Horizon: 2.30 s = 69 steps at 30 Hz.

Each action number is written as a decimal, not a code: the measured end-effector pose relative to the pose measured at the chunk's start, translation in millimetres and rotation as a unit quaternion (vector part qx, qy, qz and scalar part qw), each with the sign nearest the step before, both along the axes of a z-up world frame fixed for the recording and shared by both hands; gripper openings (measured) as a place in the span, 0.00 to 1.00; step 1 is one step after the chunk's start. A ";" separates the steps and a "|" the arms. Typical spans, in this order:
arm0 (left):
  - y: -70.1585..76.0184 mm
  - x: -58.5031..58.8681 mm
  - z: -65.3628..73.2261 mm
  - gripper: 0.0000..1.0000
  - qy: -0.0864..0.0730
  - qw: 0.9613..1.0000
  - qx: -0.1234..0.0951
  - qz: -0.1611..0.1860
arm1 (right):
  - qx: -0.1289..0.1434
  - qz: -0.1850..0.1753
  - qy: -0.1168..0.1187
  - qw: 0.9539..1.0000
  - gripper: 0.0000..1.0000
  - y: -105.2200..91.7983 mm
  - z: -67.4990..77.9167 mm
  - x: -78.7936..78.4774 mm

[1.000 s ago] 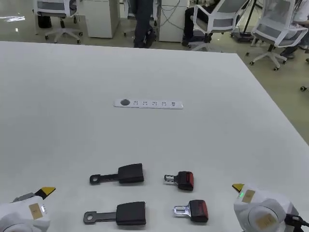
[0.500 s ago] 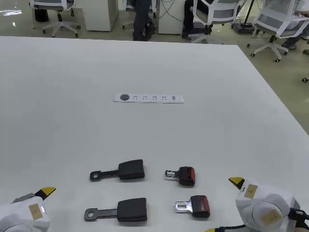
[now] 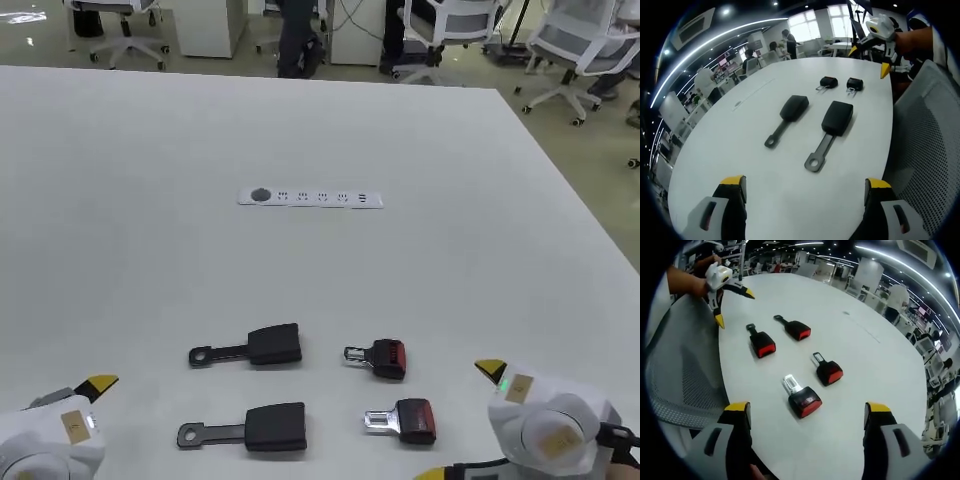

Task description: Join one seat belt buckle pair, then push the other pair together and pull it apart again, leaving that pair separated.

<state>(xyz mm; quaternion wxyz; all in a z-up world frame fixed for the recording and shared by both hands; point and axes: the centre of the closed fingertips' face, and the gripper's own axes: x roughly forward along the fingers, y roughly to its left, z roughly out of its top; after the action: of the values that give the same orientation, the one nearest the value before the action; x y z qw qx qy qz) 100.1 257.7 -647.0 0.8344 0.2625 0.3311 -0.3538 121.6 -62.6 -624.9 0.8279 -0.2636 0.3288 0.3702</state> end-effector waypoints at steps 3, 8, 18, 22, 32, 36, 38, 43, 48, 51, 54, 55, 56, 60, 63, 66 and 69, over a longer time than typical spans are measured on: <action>-0.1 0.3 -1.0 1.00 0.000 1.000 0.002 0.000 | 0.001 -0.007 -0.001 1.000 0.97 -1.1 0.4 1.8; -3.9 -2.1 -3.9 1.00 0.002 1.000 0.007 -0.011 | -0.003 -0.005 -0.006 1.000 1.00 -2.6 0.6 -0.2; -1.5 1.6 -5.0 1.00 0.002 1.000 -0.005 -0.003 | 0.006 -0.019 -0.009 1.000 1.00 -7.6 3.1 -3.0; -2.7 1.7 -4.4 1.00 0.003 1.000 -0.012 0.001 | 0.003 -0.017 -0.011 1.000 1.00 -7.8 3.5 -3.6; -4.2 -2.4 -5.5 0.97 0.005 1.000 0.006 -0.011 | -0.001 -0.003 -0.004 1.000 0.96 -4.7 -0.3 -4.6; -2.5 0.2 -1.8 0.94 0.005 1.000 -0.005 -0.002 | -0.002 0.001 -0.001 1.000 0.92 -5.1 1.9 -5.6; -3.9 -1.9 -1.2 0.91 0.011 1.000 -0.010 0.002 | -0.002 0.003 -0.003 1.000 0.90 -6.1 2.6 -4.2; -4.7 -5.2 -3.3 0.83 0.024 1.000 -0.018 0.000 | 0.000 0.013 0.002 1.000 0.84 -6.0 -0.3 -4.5; -11.0 -6.3 -0.2 0.70 0.030 0.999 -0.028 -0.004 | 0.013 0.037 0.000 0.999 0.75 -1.8 -6.5 -0.2; -15.7 -3.9 -3.9 0.69 0.034 0.999 -0.016 -0.022 | 0.022 0.044 0.011 0.999 0.69 1.9 -11.9 3.2; -25.0 0.4 -4.5 0.65 0.031 0.998 0.002 -0.054 | 0.023 0.063 0.022 0.997 0.64 6.6 -17.0 5.7; -28.3 2.1 -4.8 0.64 0.034 0.998 0.002 -0.058 | 0.022 0.067 0.023 0.997 0.63 6.6 -18.7 7.8; -31.3 5.2 -6.4 0.63 0.036 0.997 0.002 -0.065 | 0.021 0.078 0.027 0.996 0.61 7.9 -20.4 8.5; -55.0 14.3 -8.6 0.50 0.047 0.992 0.003 -0.113 | 0.017 0.089 0.041 0.995 0.50 5.5 -26.4 19.0; -74.6 19.4 -10.6 0.49 0.052 0.987 0.011 -0.152 | 0.015 0.108 0.056 0.992 0.46 5.4 -33.8 22.3; -89.3 22.7 -16.9 0.48 0.067 0.982 0.015 -0.177 | 0.014 0.123 0.072 0.990 0.45 5.7 -40.4 24.2; -101.5 23.7 -21.3 0.45 0.077 0.976 0.016 -0.201 | 0.012 0.140 0.076 0.987 0.43 9.6 -41.9 21.7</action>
<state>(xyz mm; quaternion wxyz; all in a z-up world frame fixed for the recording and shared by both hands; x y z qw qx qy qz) 123.8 156.2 -668.3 0.7138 0.3094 0.3400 -0.5283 143.3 -53.0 -666.8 0.7436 -0.2680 0.3460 0.5055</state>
